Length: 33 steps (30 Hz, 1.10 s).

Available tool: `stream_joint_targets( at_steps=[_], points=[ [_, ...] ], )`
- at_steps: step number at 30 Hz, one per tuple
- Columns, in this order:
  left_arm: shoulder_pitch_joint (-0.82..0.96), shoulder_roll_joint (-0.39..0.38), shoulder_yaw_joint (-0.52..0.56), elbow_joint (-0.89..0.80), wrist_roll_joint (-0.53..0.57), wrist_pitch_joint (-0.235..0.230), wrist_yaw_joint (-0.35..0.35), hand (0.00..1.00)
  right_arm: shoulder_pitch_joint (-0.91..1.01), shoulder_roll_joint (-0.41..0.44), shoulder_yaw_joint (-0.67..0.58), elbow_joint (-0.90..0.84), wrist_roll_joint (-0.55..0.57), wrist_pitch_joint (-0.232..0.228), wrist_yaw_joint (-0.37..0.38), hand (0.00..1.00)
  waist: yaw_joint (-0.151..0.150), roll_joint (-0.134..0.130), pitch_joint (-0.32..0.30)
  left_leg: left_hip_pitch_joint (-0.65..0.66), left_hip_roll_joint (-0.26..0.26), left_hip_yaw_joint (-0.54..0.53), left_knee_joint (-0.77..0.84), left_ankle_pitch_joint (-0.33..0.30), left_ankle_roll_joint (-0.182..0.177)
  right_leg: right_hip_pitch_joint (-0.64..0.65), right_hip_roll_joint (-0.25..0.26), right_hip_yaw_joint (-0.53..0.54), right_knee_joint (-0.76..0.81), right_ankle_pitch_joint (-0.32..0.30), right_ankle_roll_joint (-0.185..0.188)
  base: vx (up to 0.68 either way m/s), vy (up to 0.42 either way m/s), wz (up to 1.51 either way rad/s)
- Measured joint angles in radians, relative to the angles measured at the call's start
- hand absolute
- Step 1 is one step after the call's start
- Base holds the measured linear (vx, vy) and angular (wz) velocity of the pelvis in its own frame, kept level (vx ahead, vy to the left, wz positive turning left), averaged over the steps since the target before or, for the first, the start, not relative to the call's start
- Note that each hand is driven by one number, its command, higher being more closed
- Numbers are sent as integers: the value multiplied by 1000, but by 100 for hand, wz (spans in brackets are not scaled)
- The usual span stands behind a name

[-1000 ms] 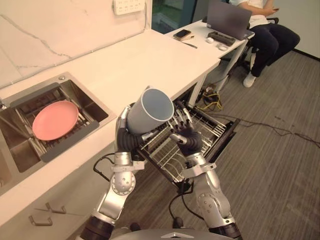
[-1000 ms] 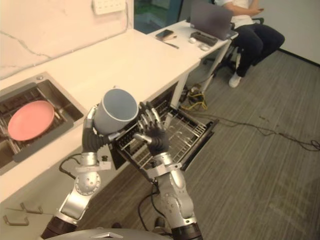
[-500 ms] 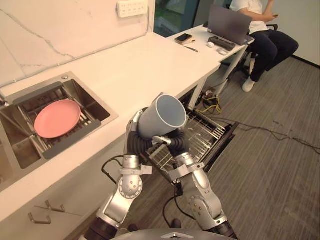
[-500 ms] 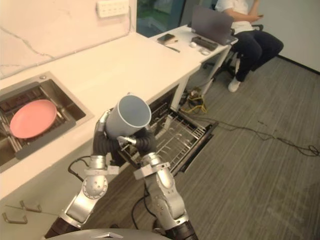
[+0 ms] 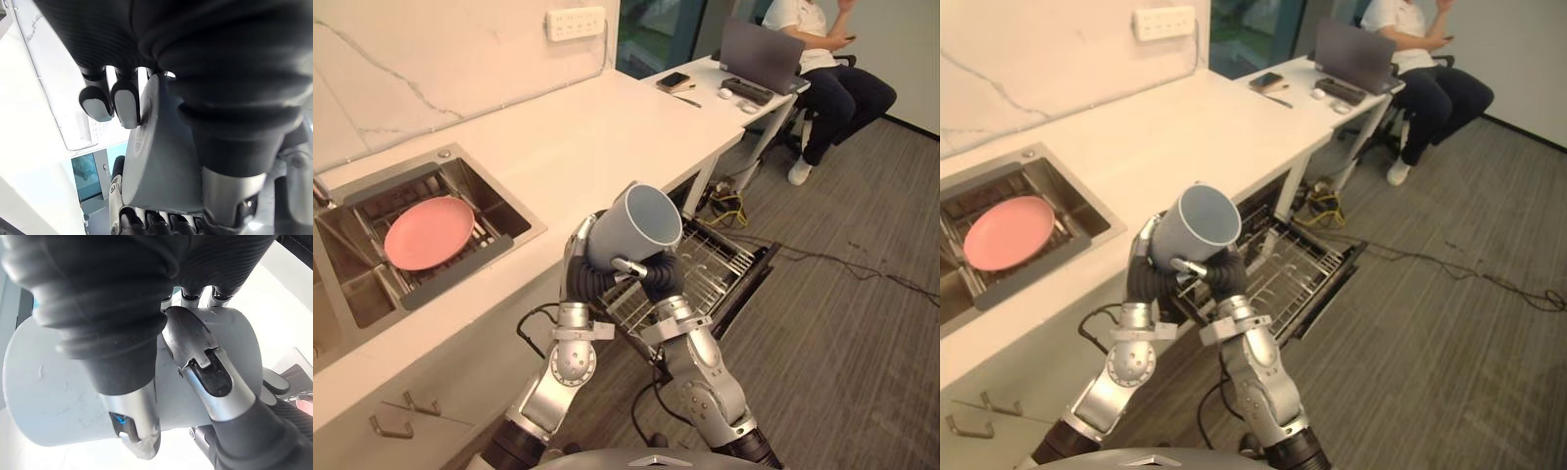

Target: Walk over to the sink, pick up the cup, carry it to the dishwasher, place the cup inside the dishwasher, then close the dishwasher door

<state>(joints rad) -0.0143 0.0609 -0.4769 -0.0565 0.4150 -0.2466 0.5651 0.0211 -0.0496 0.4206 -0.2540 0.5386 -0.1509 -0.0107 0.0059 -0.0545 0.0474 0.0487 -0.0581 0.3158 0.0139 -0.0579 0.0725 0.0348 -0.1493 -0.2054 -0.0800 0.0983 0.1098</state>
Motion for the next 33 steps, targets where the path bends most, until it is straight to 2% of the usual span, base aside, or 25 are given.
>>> stream_joint_targets(
  at_steps=[8, 13, 14, 16, 22, 30, 33],
  points=[
    [-4, 0, -6, 30, -14, 0, 23, 100, 0, 0, 10, 0, -69, 0, -64, 100, 0, 3, -10, 2, 0, 0, 0, 2, -1, 2, 0, 0, 0, 0, 0, 0, 0, 0],
    [-4, 0, -9, 33, -22, 0, 26, 100, 0, 0, 11, -1, -76, 0, -80, 100, 0, 3, -10, 2, 0, 0, 0, 2, -1, 2, 0, 0, 0, 0, 0, 0, 0, 0],
    [-4, 0, -11, 36, -32, 0, 26, 0, 0, 0, 13, -1, -76, 0, -90, 100, 0, 4, -10, 2, 0, 0, 0, 2, -2, 2, 0, 0, 0, 0, 0, 0, 0, 0],
    [-2, 4, -25, 49, -41, 0, 26, 0, -4, 4, 9, -3, -76, -8, -107, 100, 0, 5, -10, 2, 0, 0, 0, 2, -2, 2, 0, 0, 0, 0, 0, 0, 0, 0],
    [34, 9, -39, 79, -62, 0, 23, 0, -63, 14, -44, -7, -76, -67, -147, 100, -4, 9, -11, 2, 0, 0, 0, 1, -2, 2, 0, 0, 0, 0, 0, 0, 0, 0],
    [34, 7, -30, 77, -81, 0, 17, 0, -64, 42, -102, -6, -107, -70, -179, 100, -3, 19, -12, 3, 0, 0, 0, 1, -2, 2, 0, 0, 0, 0, 0, 0, 0, 0],
    [35, 5, -15, 77, -118, 0, -24, 0, -62, 42, -147, -6, -137, -64, -185, 100, -4, 21, -10, 3, 0, 0, 0, 1, -2, 2, 0, 0, 0, 0, 0, 0, 0, 0]
  ],
)
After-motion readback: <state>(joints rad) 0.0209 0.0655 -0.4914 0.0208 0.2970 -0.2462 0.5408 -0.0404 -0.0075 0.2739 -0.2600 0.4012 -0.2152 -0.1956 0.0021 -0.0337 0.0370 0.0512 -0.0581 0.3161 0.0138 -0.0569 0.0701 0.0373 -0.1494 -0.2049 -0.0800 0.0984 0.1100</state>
